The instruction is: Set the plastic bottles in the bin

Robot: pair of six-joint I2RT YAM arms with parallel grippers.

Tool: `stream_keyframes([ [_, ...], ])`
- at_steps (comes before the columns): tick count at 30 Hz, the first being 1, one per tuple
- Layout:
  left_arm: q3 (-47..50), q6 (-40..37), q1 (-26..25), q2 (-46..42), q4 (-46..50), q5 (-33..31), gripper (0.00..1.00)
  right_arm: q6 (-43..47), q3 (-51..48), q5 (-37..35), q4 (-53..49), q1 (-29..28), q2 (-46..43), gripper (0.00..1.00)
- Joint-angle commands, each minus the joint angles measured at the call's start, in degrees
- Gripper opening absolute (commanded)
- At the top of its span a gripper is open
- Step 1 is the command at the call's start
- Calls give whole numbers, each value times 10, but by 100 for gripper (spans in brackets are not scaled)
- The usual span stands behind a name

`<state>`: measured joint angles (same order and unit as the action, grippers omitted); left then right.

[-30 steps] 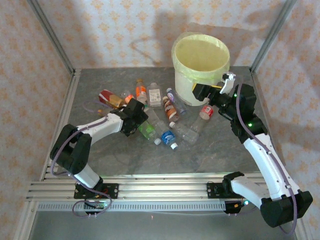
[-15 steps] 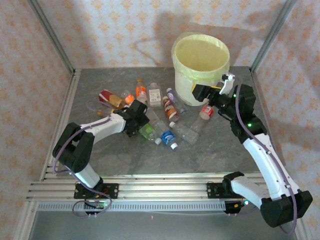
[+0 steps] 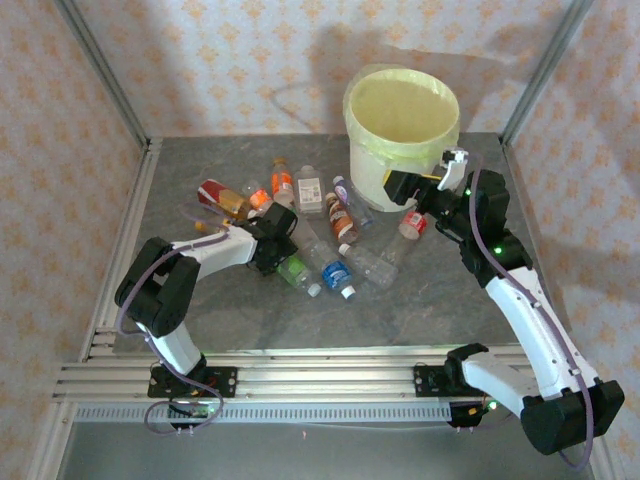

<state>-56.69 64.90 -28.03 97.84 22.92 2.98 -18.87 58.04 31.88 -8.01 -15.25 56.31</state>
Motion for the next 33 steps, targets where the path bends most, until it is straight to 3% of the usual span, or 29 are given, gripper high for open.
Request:
stream_keyframes([
  [1,6,-25,-2,-34,-2,-24,58,1,-12,29,28,-5,-6,99],
  [6,12,-53,-3,-82,-3,-47,53,19,-17,62,43,-27,-1,99],
  [14,-10,-128,2,-163,-3,-55,50,91,-7,50,42,-143,63,99],
  [23,-35,-161,48,-242,7,0,51,155,64,48,1,-237,192,99],
  [28,-40,-188,55,-278,-5,31,51,110,65,11,65,-263,235,99],
  [33,-32,-201,55,-301,-54,76,51,70,82,39,92,-273,285,99],
])
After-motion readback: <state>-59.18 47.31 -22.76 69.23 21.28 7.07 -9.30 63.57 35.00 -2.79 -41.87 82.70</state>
